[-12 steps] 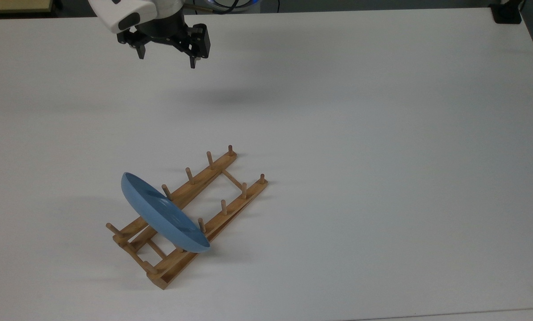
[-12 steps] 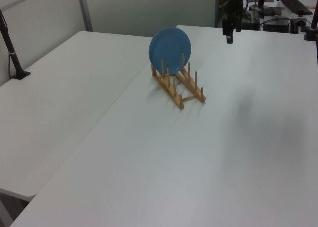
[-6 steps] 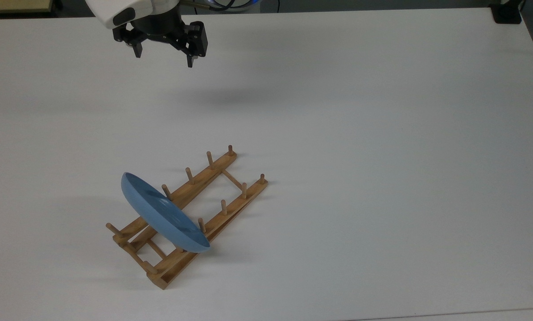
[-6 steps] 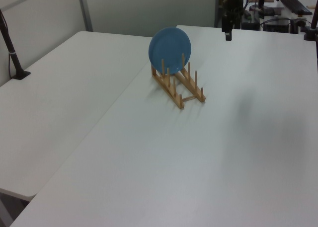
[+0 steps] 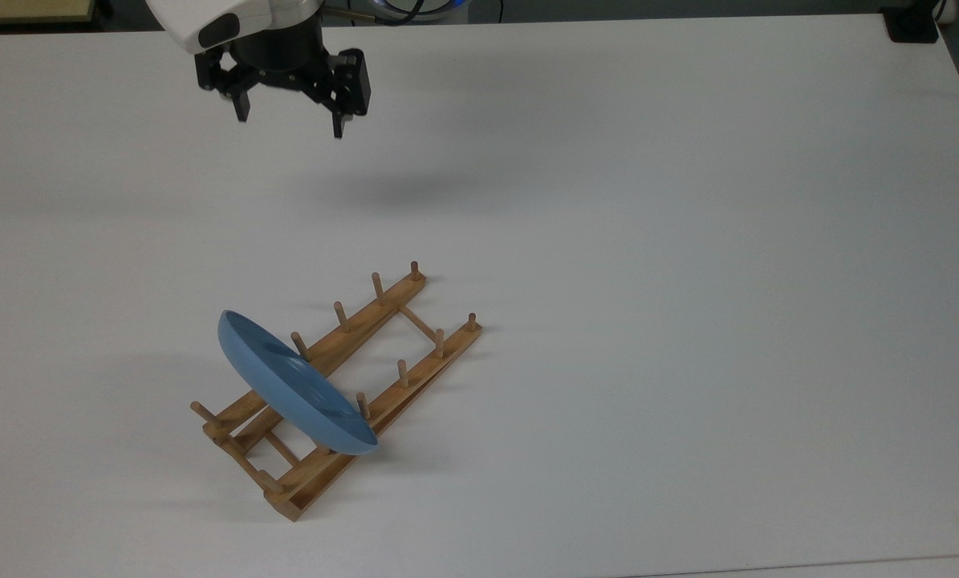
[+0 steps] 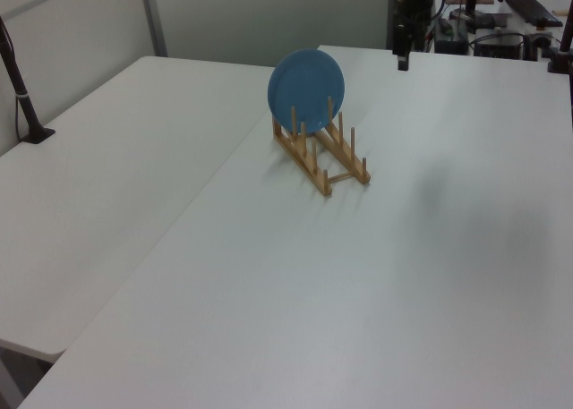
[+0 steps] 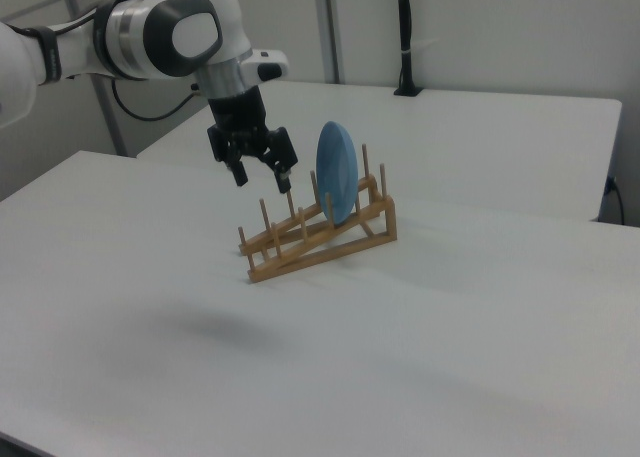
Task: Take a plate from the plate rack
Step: 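Move the open gripper toward the blue plate in the wooden rack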
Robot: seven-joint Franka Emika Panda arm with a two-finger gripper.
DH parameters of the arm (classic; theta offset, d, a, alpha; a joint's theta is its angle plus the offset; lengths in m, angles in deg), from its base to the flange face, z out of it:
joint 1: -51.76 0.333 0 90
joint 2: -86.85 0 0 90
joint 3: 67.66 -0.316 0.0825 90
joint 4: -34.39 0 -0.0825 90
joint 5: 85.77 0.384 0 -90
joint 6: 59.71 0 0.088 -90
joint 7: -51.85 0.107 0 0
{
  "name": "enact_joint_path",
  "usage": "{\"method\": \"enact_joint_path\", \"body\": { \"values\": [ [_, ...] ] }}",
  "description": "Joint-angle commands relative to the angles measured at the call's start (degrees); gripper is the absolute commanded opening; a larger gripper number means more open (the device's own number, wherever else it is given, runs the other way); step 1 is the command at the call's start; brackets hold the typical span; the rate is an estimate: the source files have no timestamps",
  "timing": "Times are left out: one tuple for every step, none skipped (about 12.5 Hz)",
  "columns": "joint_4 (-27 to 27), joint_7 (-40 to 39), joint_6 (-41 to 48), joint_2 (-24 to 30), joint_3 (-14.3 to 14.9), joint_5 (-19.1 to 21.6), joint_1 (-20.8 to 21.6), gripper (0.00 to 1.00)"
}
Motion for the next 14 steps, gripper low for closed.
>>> {"method": "enact_joint_path", "body": {
  "values": [
    [-0.1,-1.2,-11.1,-1.4,0.8,0.7,1.9,1.0],
    [-0.2,-1.4,-13.9,-2.3,1.3,0.4,2.1,1.0],
    [-0.2,-1.6,-17.3,-3.1,2.1,0.2,2.4,1.0],
    [-0.2,-1.6,-21.0,-3.9,2.9,-0.5,2.9,1.0],
    [-0.2,-1.7,-24.4,-4.7,3.4,-1.6,3.2,1.0],
    [-0.2,-2.3,-27.2,-5.3,3.8,-2.8,3.1,1.0],
    [-0.2,-3.7,-29.5,-6.0,4.1,-3.6,3.2,0.98],
    [-0.2,-5.4,-31.8,-6.9,4.2,-3.8,3.3,0.95],
    [-0.2,-6.9,-34.8,-7.9,4.2,-4.1,3.5,0.9],
    [-0.3,-7.3,-38.1,-9.0,4.5,-5.2,3.7,0.87],
    [-0.3,-7.3,-40.5,-9.4,4.9,-7.1,3.8,0.85],
    [-0.2,-7.2,-41.6,-9.5,5.3,-10.7,3.9,0.83],
    [-0.1,-7.1,-41.6,-9.9,5.3,-12.1,3.9,0.8],
    [-0.2,-7.0,-41.7,-10.6,5.3,-12.4,3.9,0.76]
  ]
}}
